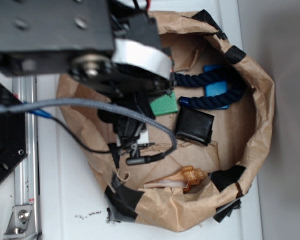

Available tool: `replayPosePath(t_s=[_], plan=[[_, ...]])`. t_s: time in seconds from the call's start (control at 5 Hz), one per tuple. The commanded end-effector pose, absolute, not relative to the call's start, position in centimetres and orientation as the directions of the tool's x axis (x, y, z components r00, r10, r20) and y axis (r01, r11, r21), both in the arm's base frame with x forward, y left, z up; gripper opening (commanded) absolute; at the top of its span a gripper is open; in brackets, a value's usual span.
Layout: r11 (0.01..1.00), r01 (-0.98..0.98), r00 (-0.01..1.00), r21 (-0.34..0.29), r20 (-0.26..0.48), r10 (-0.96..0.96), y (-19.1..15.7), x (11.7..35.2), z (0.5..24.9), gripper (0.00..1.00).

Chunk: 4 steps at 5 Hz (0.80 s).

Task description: Grab the green block.

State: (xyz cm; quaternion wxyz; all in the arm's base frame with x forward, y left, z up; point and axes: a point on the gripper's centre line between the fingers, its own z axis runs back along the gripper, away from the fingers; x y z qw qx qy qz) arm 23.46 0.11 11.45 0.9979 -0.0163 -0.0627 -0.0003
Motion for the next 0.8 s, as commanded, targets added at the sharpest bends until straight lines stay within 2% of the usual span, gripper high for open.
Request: replayPosePath(t_s=[0.0, 0.2, 0.4, 0.6], plan=[[0.996, 0.089, 0.991, 0.010, 0.097, -0.089, 2.5, 22.9, 6.0, 1.00], [0.991, 0.129, 0.988, -0.022, 0.090, -0.127, 2.2, 24.1, 3.8, 1.00], [0.985, 0.157, 0.985, -0.068, 0.085, -0.151, -0.1, 25.6, 2.5, 1.00], [0.985, 0.150, 0.986, -0.080, 0.085, -0.143, -1.2, 26.5, 2.6, 1.00]])
